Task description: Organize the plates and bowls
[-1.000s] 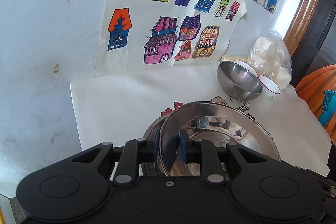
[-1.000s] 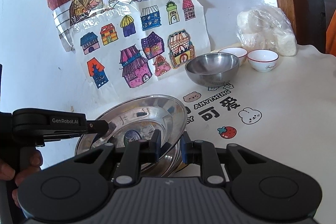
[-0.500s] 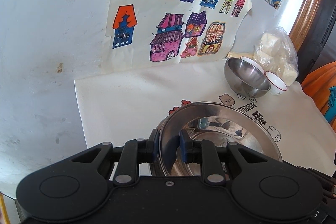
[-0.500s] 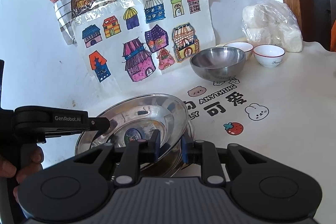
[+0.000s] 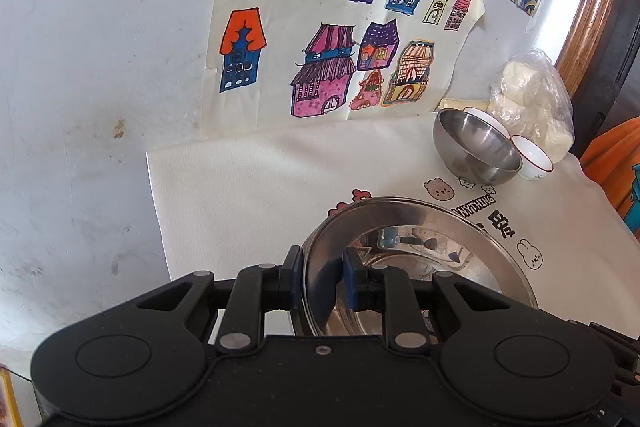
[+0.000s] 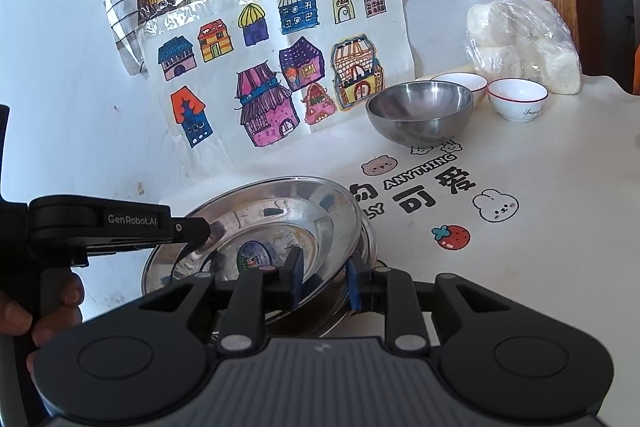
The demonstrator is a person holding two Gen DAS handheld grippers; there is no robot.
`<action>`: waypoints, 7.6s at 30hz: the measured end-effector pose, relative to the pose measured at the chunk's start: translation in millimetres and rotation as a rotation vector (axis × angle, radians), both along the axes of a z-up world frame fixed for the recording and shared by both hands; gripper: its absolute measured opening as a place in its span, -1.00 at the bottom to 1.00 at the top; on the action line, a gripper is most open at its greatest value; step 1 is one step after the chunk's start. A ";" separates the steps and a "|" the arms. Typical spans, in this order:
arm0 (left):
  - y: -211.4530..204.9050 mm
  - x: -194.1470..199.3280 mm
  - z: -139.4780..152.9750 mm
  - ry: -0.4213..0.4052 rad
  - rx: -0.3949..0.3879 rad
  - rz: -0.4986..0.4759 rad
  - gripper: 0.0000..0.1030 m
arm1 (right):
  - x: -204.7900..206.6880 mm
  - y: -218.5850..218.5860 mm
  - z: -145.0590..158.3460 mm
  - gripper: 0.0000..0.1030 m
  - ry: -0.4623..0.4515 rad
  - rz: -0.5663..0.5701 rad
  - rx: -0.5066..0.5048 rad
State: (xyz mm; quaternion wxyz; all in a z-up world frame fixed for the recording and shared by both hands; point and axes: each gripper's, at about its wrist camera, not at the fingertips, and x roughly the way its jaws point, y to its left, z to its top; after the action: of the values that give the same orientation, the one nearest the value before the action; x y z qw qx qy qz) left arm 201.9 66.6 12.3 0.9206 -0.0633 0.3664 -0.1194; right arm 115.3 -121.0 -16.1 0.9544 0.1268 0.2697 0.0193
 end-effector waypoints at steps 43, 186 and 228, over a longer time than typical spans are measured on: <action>-61.2 2.6 21.5 -0.101 0.073 0.035 0.98 | -23.7 -56.4 -3.5 0.99 -0.167 -0.118 -0.066; -207.4 62.5 28.9 -0.014 0.031 -0.125 0.98 | -15.0 -230.5 3.3 0.99 -0.083 -0.166 0.147; -310.7 203.9 -34.0 0.174 -0.147 -0.134 -0.58 | 177.3 -292.6 -23.0 0.10 0.014 -0.148 0.085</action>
State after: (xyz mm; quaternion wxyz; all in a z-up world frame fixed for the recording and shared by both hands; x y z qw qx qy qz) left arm 405.7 -244.1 -21.7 0.8682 -0.1162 0.4384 -0.2013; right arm 292.5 -413.7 -39.1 0.9450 0.1871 0.2652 -0.0407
